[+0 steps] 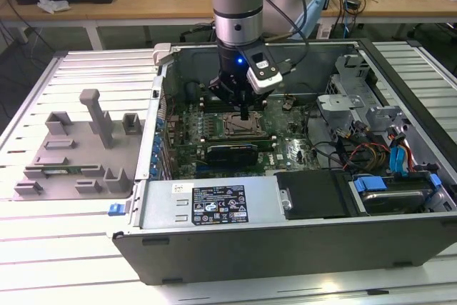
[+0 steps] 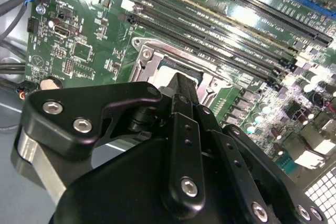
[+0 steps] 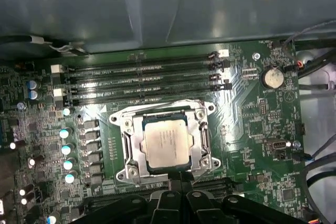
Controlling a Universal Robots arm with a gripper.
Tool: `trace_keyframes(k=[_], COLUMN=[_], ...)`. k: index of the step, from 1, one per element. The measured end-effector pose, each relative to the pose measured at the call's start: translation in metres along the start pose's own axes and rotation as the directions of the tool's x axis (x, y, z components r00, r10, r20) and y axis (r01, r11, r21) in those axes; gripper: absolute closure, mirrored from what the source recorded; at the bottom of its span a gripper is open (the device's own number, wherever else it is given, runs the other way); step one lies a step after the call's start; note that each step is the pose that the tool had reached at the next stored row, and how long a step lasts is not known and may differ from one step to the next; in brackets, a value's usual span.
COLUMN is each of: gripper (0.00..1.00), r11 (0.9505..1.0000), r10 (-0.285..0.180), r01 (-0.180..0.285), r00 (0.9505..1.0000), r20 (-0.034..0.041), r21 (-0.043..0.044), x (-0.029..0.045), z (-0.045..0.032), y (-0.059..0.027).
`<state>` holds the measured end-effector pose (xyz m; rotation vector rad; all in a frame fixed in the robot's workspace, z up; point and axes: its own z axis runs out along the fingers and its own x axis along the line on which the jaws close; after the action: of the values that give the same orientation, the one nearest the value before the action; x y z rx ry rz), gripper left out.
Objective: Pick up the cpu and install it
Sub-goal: 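Install the second cpu locking lever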
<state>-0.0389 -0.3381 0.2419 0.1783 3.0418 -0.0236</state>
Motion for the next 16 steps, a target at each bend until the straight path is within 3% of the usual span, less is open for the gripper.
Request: trace_keyframes(k=[1, 3, 12, 16], gripper=[0.89, 0.89, 0.89, 0.89], r11=[1.0000, 1.0000, 1.0000, 1.0000], r10=[0.000, 0.000, 0.000, 0.000], r01=[0.000, 0.000, 0.000, 0.000], r00=[1.0000, 1.0000, 1.0000, 1.0000], r20=[0.0000, -0.0001, 0.0000, 0.0000], r21=[0.0000, 0.0000, -0.0001, -0.0001], x=[-0.0005, 0.0001, 0.0099, 0.0103], z=[0.0001, 0.0003, 0.0056, 0.0057], y=[-0.0091, -0.0120, -0.0169, -0.0170])
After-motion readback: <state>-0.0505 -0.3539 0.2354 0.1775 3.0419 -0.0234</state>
